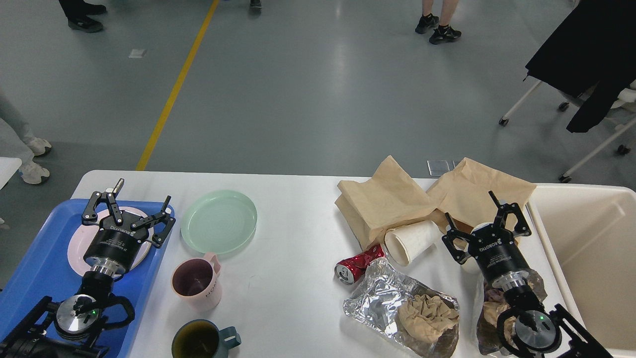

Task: Tidy desktop
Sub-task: 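Raise the left gripper and move it over the dark teal mug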

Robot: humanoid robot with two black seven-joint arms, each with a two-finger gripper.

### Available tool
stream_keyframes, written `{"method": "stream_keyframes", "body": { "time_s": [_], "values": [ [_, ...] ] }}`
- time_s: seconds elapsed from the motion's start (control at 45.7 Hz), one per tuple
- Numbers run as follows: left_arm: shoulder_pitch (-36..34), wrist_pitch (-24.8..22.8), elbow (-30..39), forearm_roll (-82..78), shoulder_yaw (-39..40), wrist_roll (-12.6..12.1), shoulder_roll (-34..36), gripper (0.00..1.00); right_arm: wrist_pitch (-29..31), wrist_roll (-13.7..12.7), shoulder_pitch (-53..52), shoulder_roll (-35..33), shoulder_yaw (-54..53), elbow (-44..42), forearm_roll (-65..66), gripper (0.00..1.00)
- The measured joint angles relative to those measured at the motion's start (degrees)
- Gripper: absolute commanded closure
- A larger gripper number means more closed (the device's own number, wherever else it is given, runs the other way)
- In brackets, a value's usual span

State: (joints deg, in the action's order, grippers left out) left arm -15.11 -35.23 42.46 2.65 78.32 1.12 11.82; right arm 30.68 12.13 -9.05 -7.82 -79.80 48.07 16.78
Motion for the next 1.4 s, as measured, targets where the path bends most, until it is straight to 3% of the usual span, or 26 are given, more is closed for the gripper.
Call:
{"method": "stream_keyframes", "body": {
  "time_s": [0.613, 0.897, 1.029, 1.226, 1.291, 1.335, 1.357, 1.401],
  "values": [
    [-0.52, 0.29, 1.36, -1.13, -2.75, 0.0, 1.01, 0.03, 0.0, 0.0, -0.01, 0.0, 0.0, 0.0, -0.05, 0.0],
    [-1.86, -0.32, 2.01, -0.91, -8.58, 0.88, 7.57, 0.03, 0.0, 0.0, -0.02, 0.0, 0.0, 0.0, -0.05, 0.0],
    [-6.96, -0.35, 2.17, -0.66, -20.29, 0.84, 13.62, 0.03, 0.0, 0.0, -0.06, 0.0, 0.0, 0.0, -0.04, 0.0],
    [-20.41, -0.29, 1.69, -0.62, -46.48, 0.41, 22.91, 0.03, 0.0, 0.0, -0.05, 0.0, 0.0, 0.0, -0.05, 0.0],
    [-26.29, -0.3, 1.67, -0.62, -56.47, 0.22, 25.25, 0.03, 0.0, 0.0, -0.05, 0.0, 0.0, 0.0, -0.05, 0.0],
    [-31.67, -0.71, 1.85, -0.67, -65.99, 0.13, 26.69, 0.03, 0.0, 0.0, -0.03, 0.0, 0.0, 0.0, -0.04, 0.0],
    [-36.46, -1.39, 1.96, -0.71, -74.33, 0.17, 27.22, 0.03, 0.0, 0.0, -0.03, 0.0, 0.0, 0.0, -0.04, 0.0],
    [-41.0, -2.09, 2.05, -0.72, -81.85, 0.34, 27.37, 0.03, 0.0, 0.0, -0.03, 0.0, 0.0, 0.0, -0.04, 0.0]
  ]
}}
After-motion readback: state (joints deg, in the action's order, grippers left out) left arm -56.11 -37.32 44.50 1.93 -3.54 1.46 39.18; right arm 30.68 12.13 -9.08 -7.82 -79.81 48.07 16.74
